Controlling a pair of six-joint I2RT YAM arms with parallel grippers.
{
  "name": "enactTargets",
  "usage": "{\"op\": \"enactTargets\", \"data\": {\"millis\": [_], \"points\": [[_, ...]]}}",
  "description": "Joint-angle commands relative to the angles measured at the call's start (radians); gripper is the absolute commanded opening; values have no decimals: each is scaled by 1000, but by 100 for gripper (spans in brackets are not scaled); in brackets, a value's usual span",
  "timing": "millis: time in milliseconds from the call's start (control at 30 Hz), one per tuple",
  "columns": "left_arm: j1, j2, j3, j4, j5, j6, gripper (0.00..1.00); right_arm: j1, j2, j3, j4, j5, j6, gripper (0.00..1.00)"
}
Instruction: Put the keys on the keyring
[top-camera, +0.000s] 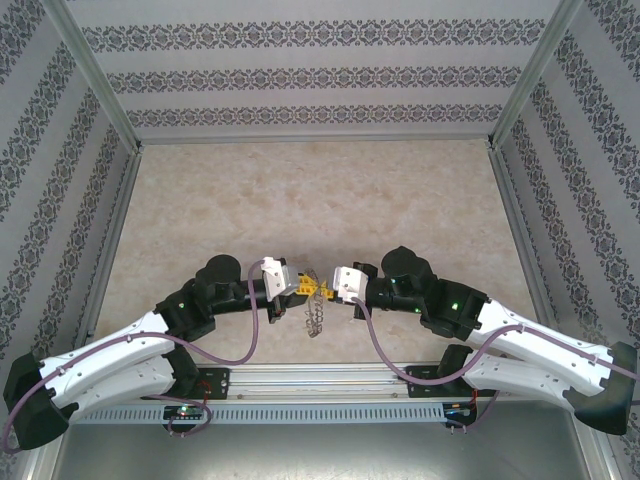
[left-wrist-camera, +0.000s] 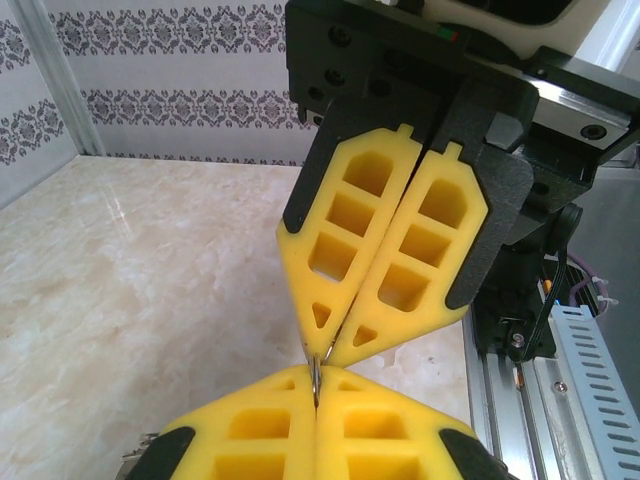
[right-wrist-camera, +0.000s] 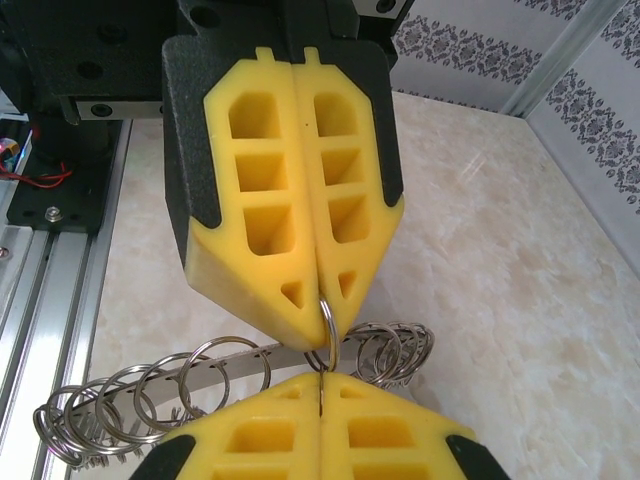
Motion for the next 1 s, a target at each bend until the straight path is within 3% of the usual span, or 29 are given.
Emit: {"op": "enactTargets", "data": {"millis": [0,400,667,967], "points": [[4,-24,1,134,30,-13,0,9,17,-15,8,-15,8,5],[4,-10,-1,151,-9,-10,0,11,-6,-45,33,-38,8,16],[4,-10,-6,149,-13,-10,0,12,-46,-62,32,-16,18,16],[4,-35,-8,122,40,-3,0,8,-150,-88,59,26,52,20]]}}
